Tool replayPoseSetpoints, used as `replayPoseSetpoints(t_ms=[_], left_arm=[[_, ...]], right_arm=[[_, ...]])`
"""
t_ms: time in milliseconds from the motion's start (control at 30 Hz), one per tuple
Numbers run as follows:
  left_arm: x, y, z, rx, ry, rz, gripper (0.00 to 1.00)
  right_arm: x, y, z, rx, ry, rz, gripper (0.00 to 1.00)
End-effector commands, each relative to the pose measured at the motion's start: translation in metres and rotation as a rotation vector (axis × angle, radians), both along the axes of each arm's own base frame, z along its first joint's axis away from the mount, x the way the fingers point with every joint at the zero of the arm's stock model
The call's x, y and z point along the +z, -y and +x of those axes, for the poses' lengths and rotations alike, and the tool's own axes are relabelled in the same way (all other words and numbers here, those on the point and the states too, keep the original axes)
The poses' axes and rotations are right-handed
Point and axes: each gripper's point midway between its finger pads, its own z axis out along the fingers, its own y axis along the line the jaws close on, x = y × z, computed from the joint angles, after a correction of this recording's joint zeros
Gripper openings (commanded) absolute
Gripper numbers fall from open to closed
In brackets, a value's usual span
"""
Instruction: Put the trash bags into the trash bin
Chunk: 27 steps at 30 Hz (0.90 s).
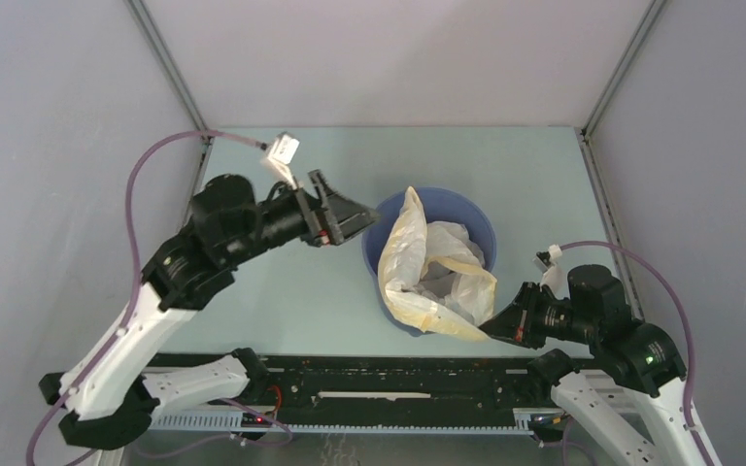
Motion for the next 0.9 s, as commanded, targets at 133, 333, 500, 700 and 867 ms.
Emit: replayPoseSetpoints(t_ms=[133,333,500,700,867], left_arm=[[-0.046,0.041,0.038,-0.092,-0.05,0.271,0.92],[-0.063,0.062,0.04,-0.157,-0.12,0.265,0.51],[-0.066,0.036,0.033,-0.086,-0.107,0.275,0.05],[-0.086,-0.019,0.018,0.053,-0.052,0.254,0.0],[-0.121,-0.035,0.018,0.132,-0.114,0.226,0.0]], right_arm=[[0.009,0.001,0.006,-0.005,0.079,0.001,0.0],[0.006,0.004,0.009,-0.024,0.086,-0.02,0.0],[0.0,0.01,0.012,-0.039,0.091,-0.061,0.0],[-0.014,0.014,0.022,-0.047,0.105,-0.129,0.0],[-0.018,0.021,0.043,-0.109,0.142,-0.189,0.0]])
